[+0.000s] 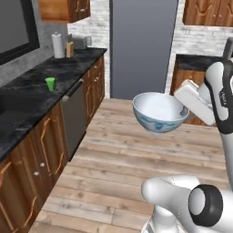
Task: Pick the cup and bowl from the counter and place them on the counter next to the sink.
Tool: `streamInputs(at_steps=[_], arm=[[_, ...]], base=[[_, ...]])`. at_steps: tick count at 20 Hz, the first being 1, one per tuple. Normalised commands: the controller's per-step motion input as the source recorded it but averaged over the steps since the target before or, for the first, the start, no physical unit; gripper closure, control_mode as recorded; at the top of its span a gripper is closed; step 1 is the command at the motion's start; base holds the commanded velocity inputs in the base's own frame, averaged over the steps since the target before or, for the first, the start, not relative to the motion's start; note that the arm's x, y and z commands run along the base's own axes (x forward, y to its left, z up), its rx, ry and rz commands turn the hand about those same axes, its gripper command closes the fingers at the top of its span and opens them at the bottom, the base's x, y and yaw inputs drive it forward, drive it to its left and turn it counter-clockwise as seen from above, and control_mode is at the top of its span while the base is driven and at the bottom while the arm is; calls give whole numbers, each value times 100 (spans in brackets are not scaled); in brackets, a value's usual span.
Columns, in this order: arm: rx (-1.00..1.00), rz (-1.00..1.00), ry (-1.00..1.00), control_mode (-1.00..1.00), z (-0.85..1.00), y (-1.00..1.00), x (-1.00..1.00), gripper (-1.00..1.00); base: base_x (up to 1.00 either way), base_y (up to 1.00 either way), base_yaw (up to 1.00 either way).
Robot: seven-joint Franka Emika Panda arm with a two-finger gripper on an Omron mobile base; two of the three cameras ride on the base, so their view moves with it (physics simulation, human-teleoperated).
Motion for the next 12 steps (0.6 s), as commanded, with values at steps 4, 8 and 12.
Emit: streamInputs(at_steps=[4, 8, 12], arm=[[0, 0, 0, 100, 0, 0, 0, 100], [0, 0, 0, 100, 0, 0, 0, 100], [0, 0, 0, 100, 0, 0, 0, 100]], base=[[0, -1, 73], [0, 0, 83], [3, 2, 83]])
